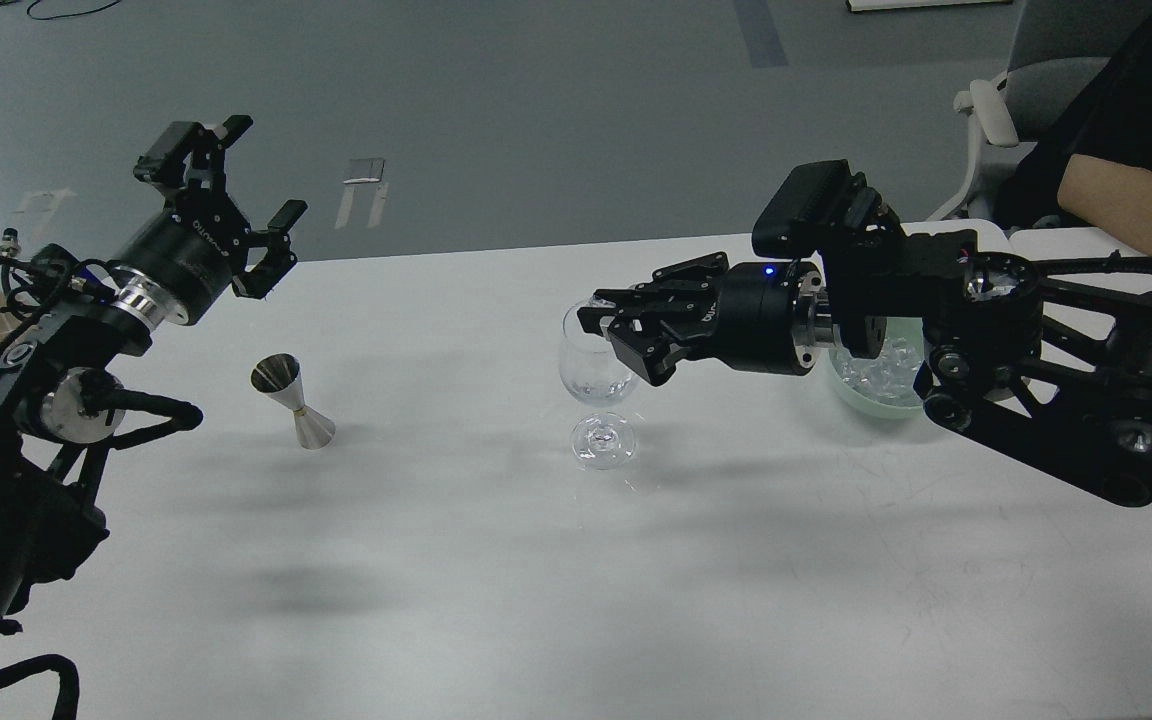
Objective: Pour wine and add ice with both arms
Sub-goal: 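Carry the ice over the wine glass and open the right gripper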
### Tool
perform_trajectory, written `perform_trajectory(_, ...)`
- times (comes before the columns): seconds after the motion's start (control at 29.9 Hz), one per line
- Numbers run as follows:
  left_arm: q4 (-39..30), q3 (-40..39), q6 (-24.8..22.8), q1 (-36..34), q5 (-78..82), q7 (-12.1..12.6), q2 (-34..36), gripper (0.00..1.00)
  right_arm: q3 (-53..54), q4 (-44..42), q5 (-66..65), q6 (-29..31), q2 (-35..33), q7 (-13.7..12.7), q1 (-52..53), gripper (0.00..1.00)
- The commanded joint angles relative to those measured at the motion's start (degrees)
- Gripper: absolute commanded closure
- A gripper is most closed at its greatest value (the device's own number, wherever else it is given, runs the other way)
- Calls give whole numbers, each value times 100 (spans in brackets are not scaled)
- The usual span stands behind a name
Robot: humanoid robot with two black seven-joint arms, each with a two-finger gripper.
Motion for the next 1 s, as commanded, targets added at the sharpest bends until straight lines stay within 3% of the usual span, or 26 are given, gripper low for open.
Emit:
perform_trajectory(0.0,-8,0,0,3,-4,0,28,2,-21,-18,-2,0,28,-12,4,98)
perform_trajectory(0.23,-8,0,0,12,-4,0,28,2,-21,-36,-2,0,45,-47,4,93)
perform_trajectory(0.6,-43,0,0,64,-21,0,28,2,-3,-36,-2,0,124,-135,21,69)
perform_trajectory(0.8,-43,0,0,64,-21,-8,28,2,-3,-27,-2,0,124,-135,21,64)
perform_trajectory(0.87,-43,0,0,64,-21,0,28,2,-3,-36,6,0,124,-144,21,57)
perform_trajectory(0.97,-43,0,0,64,-21,0,28,2,-3,-27,6,0,124,-144,21,55)
